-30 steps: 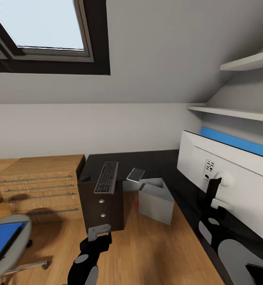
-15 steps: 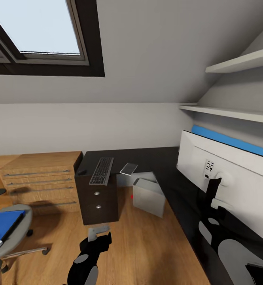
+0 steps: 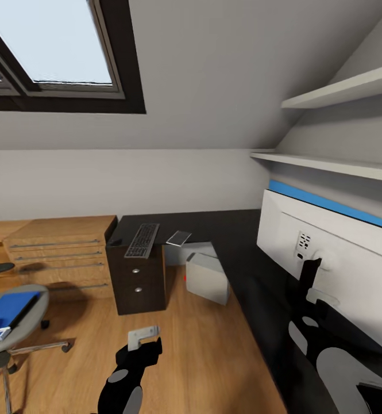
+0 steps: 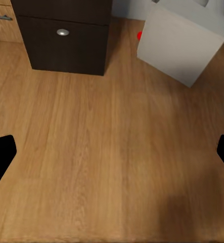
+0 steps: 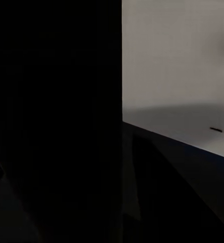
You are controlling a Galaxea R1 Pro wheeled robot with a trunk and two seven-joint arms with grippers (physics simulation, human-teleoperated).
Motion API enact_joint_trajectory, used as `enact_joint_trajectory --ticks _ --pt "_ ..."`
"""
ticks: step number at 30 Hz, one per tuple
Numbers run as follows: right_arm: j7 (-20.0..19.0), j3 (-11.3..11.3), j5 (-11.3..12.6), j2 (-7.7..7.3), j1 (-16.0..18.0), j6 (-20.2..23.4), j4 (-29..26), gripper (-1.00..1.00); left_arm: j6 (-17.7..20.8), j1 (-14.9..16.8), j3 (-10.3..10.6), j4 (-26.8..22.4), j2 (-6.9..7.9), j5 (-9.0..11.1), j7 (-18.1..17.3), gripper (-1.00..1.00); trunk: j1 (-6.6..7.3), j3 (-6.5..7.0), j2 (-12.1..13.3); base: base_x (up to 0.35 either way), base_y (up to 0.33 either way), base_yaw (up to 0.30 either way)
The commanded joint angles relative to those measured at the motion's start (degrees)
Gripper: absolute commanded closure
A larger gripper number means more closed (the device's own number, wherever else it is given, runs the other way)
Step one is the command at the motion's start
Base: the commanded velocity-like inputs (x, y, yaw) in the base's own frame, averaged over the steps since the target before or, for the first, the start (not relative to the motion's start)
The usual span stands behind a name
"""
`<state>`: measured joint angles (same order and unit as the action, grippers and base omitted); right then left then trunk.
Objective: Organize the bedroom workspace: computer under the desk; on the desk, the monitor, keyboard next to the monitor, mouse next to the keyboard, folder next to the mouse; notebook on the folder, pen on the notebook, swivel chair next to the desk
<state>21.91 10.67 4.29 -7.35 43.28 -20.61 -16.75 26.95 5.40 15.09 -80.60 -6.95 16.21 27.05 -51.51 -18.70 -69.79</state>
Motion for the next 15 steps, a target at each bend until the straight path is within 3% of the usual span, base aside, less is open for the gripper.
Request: enact_joint_trajectory --ticks 1,7,15 --pt "0.1 -0.2 1.1 -0.03 0.0 -0.6 0.1 1.00 0.1 0.0 0.0 -0.1 0.01 0.6 0.5 -1.00 0.03 -0.07 -0.1 -0.268 -0.236 0.045" --pt "0.0 -0.2 1.1 0.01 0.0 -0.6 0.1 1.00 0.1 0.0 0.1 -0.1 0.01 0.5 0.5 -1.00 0.03 -0.07 -0.1 -0.264 -0.240 0.131" --pt "0.0 -0.3 1.1 0.05 0.0 -0.6 0.1 1.00 0.1 0.0 0.1 -0.1 0.01 0.5 0.5 -1.00 0.03 -0.07 -0.1 -0.189 -0.179 0.253"
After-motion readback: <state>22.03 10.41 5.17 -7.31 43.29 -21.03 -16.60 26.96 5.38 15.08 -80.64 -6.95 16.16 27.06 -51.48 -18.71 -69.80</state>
